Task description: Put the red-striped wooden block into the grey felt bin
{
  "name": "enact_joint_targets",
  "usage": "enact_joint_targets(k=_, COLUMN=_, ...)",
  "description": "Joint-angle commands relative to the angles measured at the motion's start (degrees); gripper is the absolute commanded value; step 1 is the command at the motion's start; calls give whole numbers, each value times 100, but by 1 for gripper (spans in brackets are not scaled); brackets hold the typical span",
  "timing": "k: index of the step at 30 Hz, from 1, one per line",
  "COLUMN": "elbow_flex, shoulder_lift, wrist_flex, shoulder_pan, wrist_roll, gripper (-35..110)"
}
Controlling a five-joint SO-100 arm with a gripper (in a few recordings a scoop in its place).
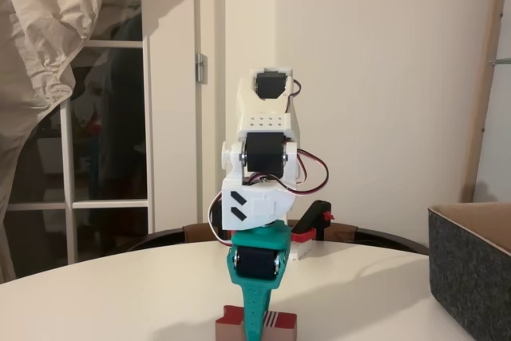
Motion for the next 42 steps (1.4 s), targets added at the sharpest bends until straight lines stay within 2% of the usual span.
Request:
enact_joint_targets(k=1, elbow_flex=35, shoulder_lift=316, wrist_flex=97, shoulder_pan=105, wrist_roll=79, gripper=4)
enact_joint_targets(k=27, elbow_flex=18, shoulder_lift=2461, wrist_flex=105, shoulder_pan=176, wrist_roll=255, gripper=4)
enact_joint_targets(k=42, elbow_flex=-44, shoulder_lift=3735, wrist_flex=97, shoulder_pan=-70, wrist_roll=-176, gripper=4)
